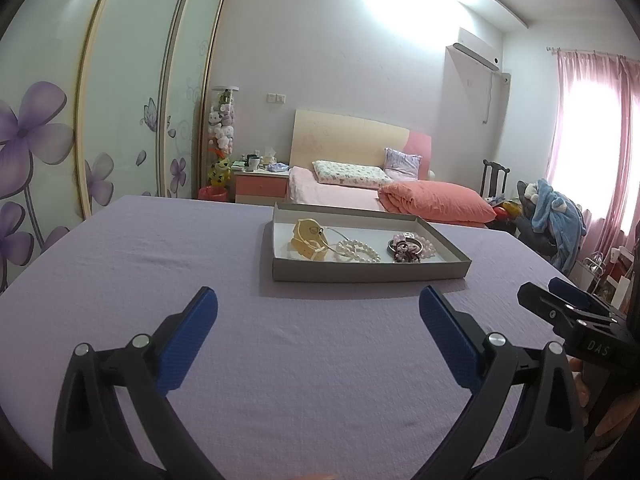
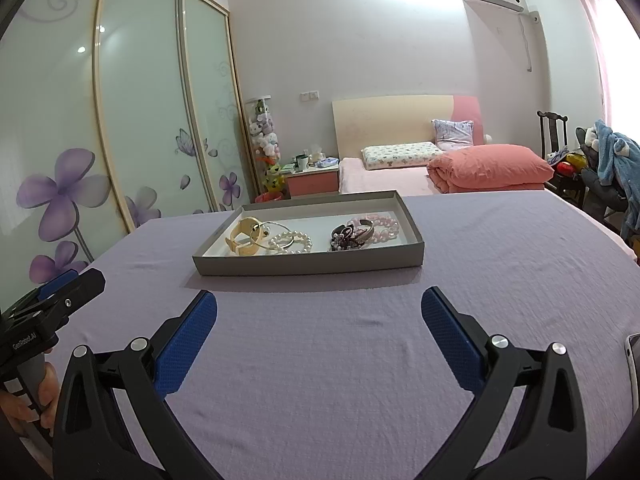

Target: Organize jewelry

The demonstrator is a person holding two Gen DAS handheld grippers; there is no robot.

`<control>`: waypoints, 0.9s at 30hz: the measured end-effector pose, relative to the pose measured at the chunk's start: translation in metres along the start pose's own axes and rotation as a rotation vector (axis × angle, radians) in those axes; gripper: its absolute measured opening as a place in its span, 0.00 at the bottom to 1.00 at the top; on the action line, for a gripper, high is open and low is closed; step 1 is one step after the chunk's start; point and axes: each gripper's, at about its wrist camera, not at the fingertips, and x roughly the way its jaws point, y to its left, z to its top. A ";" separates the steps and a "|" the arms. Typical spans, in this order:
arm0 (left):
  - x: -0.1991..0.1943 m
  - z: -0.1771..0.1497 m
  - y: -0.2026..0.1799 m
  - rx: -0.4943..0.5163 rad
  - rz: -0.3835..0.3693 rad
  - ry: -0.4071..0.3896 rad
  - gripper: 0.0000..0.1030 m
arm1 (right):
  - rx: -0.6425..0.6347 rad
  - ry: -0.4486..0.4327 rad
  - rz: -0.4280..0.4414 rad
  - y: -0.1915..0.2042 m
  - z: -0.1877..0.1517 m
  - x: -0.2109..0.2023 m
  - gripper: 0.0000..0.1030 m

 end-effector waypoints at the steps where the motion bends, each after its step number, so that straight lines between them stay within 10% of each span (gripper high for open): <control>1: 0.000 0.000 0.000 -0.001 -0.001 0.000 0.96 | 0.001 0.001 0.000 0.000 0.000 0.001 0.98; 27: -0.001 0.000 -0.001 0.002 0.003 0.002 0.96 | 0.001 0.000 0.010 -0.001 0.001 0.001 0.98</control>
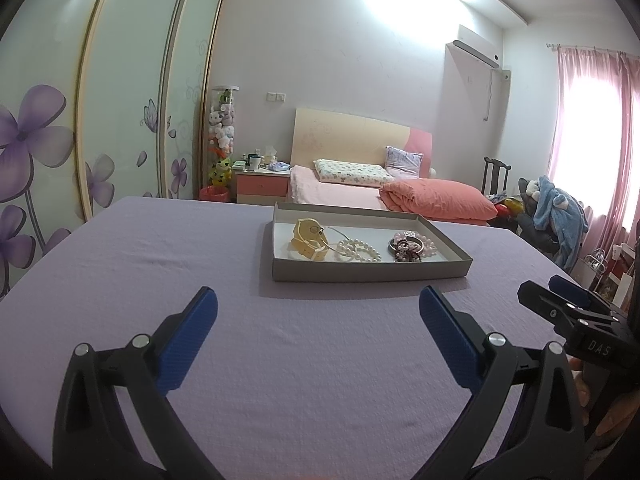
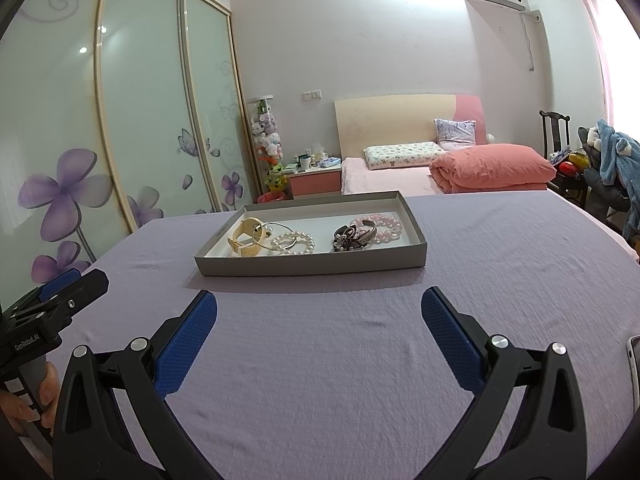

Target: Organize jewelry

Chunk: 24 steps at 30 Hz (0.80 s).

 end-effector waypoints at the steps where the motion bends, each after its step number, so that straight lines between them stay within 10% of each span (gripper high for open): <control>1: 0.000 0.000 0.000 0.000 0.001 0.000 0.96 | -0.001 0.000 0.000 0.001 0.000 0.000 0.98; 24: -0.003 0.000 0.003 0.000 0.002 -0.010 0.96 | 0.001 0.001 0.001 -0.001 0.001 0.000 0.98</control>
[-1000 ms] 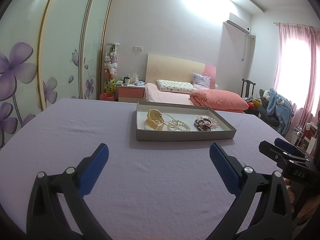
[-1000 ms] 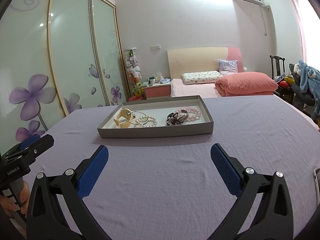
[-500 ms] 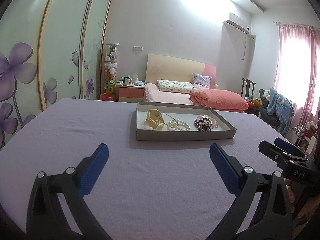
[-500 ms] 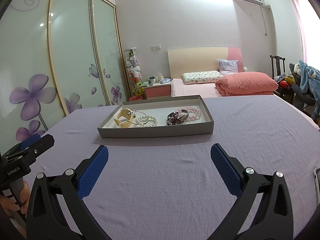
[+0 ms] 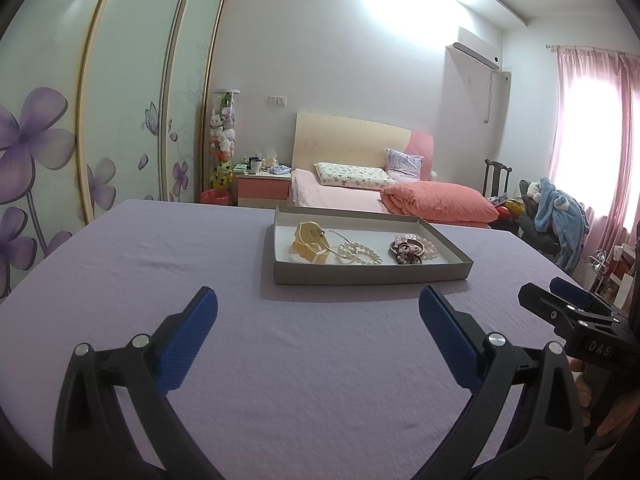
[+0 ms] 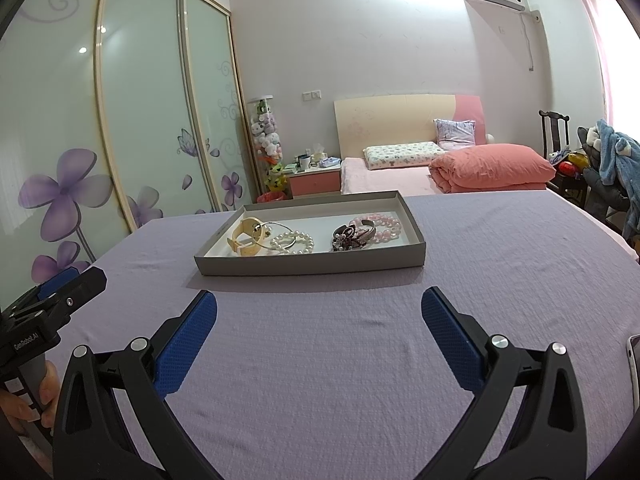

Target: Organize jewelry

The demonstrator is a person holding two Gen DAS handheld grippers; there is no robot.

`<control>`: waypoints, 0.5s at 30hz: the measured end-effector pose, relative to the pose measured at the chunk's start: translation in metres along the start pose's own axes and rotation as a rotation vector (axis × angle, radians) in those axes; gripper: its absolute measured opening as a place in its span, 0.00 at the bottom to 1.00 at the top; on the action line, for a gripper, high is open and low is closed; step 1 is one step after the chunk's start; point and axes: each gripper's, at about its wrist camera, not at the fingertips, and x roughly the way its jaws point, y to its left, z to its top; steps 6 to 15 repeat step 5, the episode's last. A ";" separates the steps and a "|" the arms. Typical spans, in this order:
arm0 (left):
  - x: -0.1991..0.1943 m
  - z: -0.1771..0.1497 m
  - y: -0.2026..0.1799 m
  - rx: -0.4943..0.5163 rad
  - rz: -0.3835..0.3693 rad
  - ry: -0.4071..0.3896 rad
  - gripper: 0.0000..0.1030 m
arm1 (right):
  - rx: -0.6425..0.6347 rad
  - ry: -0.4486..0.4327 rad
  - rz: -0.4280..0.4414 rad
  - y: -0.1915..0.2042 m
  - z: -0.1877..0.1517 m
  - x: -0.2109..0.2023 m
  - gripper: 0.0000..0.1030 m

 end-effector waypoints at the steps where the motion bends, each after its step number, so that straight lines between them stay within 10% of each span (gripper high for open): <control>1: 0.000 0.000 0.001 0.000 0.000 0.001 0.96 | 0.000 0.000 0.000 0.000 0.000 0.000 0.98; 15: 0.000 -0.001 0.001 0.000 -0.001 0.004 0.96 | -0.001 0.000 0.000 0.000 0.000 0.000 0.98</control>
